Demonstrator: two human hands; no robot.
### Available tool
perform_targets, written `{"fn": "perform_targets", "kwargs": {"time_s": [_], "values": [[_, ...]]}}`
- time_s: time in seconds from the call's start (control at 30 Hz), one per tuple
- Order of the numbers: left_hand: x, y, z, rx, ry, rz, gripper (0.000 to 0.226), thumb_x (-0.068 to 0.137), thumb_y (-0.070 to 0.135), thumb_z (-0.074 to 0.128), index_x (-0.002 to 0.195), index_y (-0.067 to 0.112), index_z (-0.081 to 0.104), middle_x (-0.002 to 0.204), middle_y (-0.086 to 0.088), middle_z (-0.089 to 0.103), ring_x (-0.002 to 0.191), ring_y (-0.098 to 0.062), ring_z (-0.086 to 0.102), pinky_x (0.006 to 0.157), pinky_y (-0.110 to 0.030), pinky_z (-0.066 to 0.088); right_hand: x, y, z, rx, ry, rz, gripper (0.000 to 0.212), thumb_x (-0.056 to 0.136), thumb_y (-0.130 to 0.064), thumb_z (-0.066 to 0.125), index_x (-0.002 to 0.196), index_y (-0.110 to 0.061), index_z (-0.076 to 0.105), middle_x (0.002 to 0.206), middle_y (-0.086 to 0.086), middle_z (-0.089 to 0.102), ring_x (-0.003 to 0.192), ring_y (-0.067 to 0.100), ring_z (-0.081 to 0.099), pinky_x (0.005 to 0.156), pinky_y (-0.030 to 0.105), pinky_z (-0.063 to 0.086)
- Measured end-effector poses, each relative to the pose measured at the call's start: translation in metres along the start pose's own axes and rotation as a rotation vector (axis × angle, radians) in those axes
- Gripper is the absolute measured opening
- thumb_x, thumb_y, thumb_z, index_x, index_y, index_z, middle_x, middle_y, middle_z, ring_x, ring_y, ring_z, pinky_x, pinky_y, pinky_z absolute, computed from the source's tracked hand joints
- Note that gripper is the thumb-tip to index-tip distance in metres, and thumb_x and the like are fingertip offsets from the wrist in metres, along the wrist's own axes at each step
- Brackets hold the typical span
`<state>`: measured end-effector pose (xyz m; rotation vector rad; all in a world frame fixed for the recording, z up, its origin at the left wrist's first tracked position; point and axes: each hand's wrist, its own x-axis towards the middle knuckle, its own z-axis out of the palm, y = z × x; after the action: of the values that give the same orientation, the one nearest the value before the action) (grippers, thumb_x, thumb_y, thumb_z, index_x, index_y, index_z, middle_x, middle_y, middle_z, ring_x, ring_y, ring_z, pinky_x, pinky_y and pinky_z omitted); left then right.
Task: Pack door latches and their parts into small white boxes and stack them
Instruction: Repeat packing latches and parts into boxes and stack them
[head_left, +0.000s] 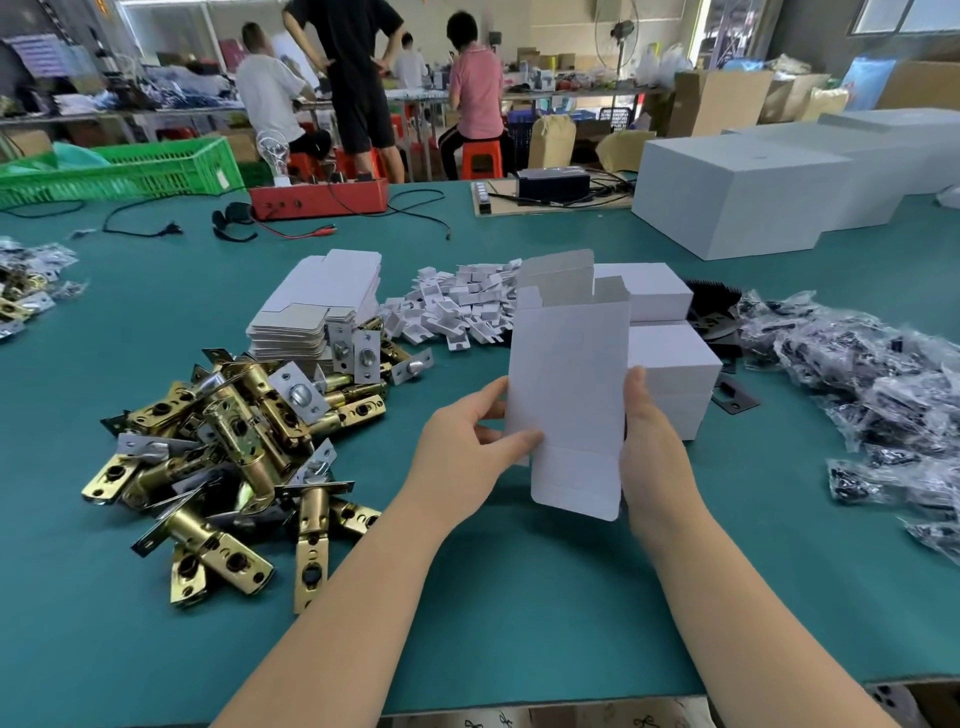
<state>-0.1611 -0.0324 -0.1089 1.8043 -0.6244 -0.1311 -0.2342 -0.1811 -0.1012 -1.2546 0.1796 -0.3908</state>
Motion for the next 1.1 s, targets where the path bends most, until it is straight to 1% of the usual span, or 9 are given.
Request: {"fn": "perform_targets", "kwargs": {"time_s": [0.1, 0.27, 0.37, 0.43, 0.57, 0.67, 0.77, 0.93, 1.1], "values": [[-0.001, 0.003, 0.000, 0.005, -0.012, -0.021, 0.063, 0.079, 0.030, 0.075, 0.137, 0.033, 0.052, 0.105, 0.020, 0.066, 0.069, -0.002, 0.062, 0.074, -0.026, 0.057, -0.004, -0.003, -0.001, 0.065, -0.083, 0.036, 0.038, 0.077, -0.063, 0.042, 0.085, -0.045, 0.075, 0.101, -0.010, 0.073, 0.092, 0.008, 0.070, 0.068, 0.024, 0.058], [-0.013, 0.014, 0.008, 0.027, -0.214, -0.002, 0.082, 0.056, 0.052, 0.081, 0.122, 0.069, 0.034, 0.118, 0.032, 0.056, 0.107, 0.003, 0.057, 0.082, -0.016, 0.050, -0.006, -0.007, 0.001, -0.025, -0.336, 0.055, 0.087, 0.070, -0.056, 0.072, 0.142, -0.021, 0.039, 0.134, 0.011, 0.057, 0.121, 0.029, 0.056, 0.104, 0.049, 0.042], [-0.015, 0.013, 0.017, -0.135, -0.305, -0.031, 0.123, 0.048, 0.051, 0.087, 0.149, 0.030, 0.021, 0.146, 0.005, 0.041, 0.135, -0.015, 0.042, 0.106, -0.041, 0.044, -0.009, -0.001, 0.006, -0.251, -0.308, -0.002, 0.083, 0.068, -0.049, 0.070, 0.141, -0.040, 0.031, 0.135, -0.011, 0.054, 0.122, 0.003, 0.053, 0.100, 0.027, 0.042], [-0.016, 0.017, 0.021, -0.359, -0.302, -0.037, 0.108, 0.050, 0.034, 0.090, 0.141, 0.019, 0.033, 0.141, -0.008, 0.047, 0.131, -0.024, 0.049, 0.105, -0.052, 0.044, -0.010, 0.002, 0.007, -0.272, -0.259, -0.042, 0.079, 0.071, -0.041, 0.070, 0.140, -0.041, 0.033, 0.133, -0.013, 0.054, 0.119, -0.003, 0.052, 0.097, 0.021, 0.043], [-0.016, 0.017, 0.018, -0.449, -0.203, -0.070, 0.063, 0.057, 0.031, 0.082, 0.116, 0.023, 0.062, 0.114, 0.003, 0.071, 0.112, -0.015, 0.064, 0.091, -0.032, 0.052, -0.006, 0.001, 0.002, -0.202, -0.127, -0.122, 0.055, 0.073, -0.039, 0.067, 0.123, -0.054, 0.047, 0.127, -0.014, 0.058, 0.118, 0.001, 0.054, 0.097, 0.025, 0.044], [-0.009, 0.016, 0.010, -0.724, -0.023, -0.187, 0.025, 0.071, 0.025, 0.071, 0.096, 0.021, 0.076, 0.102, 0.001, 0.075, 0.100, -0.018, 0.069, 0.083, -0.029, 0.056, -0.007, 0.004, 0.005, -0.313, -0.073, -0.161, 0.048, 0.079, -0.027, 0.070, 0.115, -0.055, 0.054, 0.123, -0.017, 0.059, 0.109, 0.004, 0.058, 0.096, 0.027, 0.048], [-0.002, 0.015, 0.008, -0.642, 0.186, -0.204, 0.012, 0.078, 0.020, 0.074, 0.091, 0.019, 0.076, 0.095, 0.003, 0.076, 0.092, -0.017, 0.071, 0.081, -0.033, 0.058, -0.006, 0.006, 0.006, -0.331, 0.010, -0.162, 0.050, 0.084, -0.014, 0.070, 0.122, -0.042, 0.054, 0.120, -0.015, 0.062, 0.107, 0.009, 0.059, 0.093, 0.031, 0.050], [0.003, 0.007, 0.003, -0.339, 0.344, -0.208, 0.083, 0.079, 0.021, 0.080, 0.145, 0.029, 0.030, 0.118, 0.011, 0.064, 0.097, -0.001, 0.065, 0.078, -0.026, 0.053, -0.007, 0.003, 0.003, -0.179, -0.094, -0.083, 0.043, 0.079, -0.009, 0.066, 0.111, -0.036, 0.062, 0.105, -0.011, 0.072, 0.096, 0.009, 0.066, 0.075, 0.021, 0.052], [0.001, 0.004, 0.003, 0.214, 0.059, -0.121, 0.114, 0.067, 0.053, 0.081, 0.155, 0.017, 0.017, 0.156, 0.006, 0.024, 0.140, -0.015, 0.023, 0.112, -0.044, 0.034, -0.006, 0.004, 0.002, -0.146, -0.124, -0.042, 0.054, 0.083, 0.011, 0.053, 0.112, -0.033, 0.064, 0.104, -0.004, 0.072, 0.098, 0.016, 0.065, 0.077, 0.030, 0.055]]}}
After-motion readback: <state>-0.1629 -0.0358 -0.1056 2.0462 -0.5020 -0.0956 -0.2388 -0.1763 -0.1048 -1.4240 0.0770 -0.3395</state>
